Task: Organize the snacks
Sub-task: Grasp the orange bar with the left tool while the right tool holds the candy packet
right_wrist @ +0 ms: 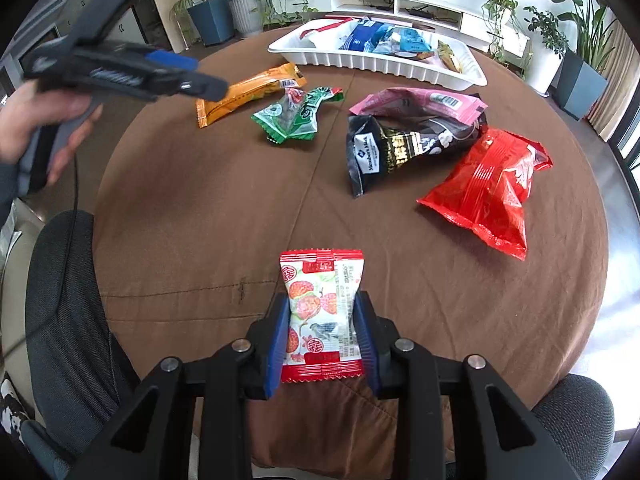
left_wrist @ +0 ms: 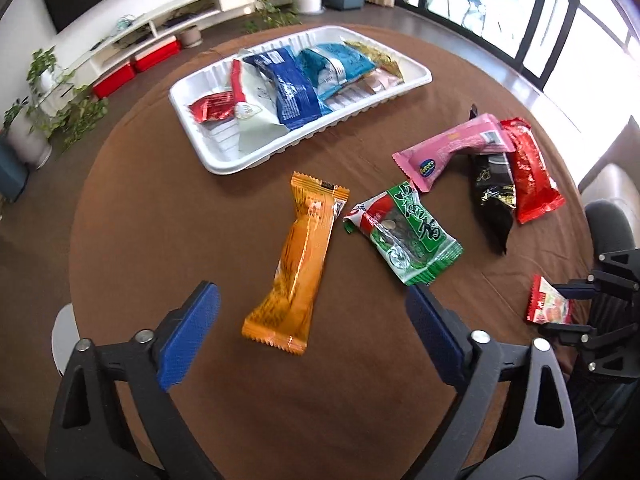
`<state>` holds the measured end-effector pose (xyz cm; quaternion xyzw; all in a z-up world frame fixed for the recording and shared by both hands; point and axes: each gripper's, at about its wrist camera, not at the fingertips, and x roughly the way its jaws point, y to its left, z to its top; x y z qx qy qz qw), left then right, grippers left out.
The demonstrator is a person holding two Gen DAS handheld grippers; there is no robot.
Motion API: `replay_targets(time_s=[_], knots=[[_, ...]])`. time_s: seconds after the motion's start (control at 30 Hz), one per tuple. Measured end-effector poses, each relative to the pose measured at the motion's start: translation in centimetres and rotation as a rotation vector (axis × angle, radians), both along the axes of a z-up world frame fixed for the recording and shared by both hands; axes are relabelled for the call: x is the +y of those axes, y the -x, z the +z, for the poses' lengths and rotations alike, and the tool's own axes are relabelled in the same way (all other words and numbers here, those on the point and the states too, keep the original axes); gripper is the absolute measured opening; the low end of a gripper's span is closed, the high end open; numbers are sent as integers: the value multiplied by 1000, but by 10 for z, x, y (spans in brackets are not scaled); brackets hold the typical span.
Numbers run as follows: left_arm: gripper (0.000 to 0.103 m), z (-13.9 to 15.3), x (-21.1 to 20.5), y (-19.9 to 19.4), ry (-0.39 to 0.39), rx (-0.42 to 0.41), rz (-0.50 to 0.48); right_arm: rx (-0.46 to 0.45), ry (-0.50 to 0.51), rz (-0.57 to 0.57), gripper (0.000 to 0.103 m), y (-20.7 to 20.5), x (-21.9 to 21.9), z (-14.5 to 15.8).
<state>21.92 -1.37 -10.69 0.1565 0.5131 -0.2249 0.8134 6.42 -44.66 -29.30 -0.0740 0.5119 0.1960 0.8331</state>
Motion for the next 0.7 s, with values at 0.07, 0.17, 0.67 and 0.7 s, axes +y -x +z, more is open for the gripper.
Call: replay_targets(time_s=[0.07,0.17,0.67,0.7], knots=[[78,-7,-5,-12,5,38,-36,1,-7,1,35,-1,-1,0],[60,-22,-10,-25,-33,80,-50,3,-12,4,35,-2,-1,0],[28,-39,4,-46,-1,117,-2,1,-11,10,35,-3,0,-1],[27,-39,3,-47,-8,119,0,2,-12,10,35,-3,0,0]])
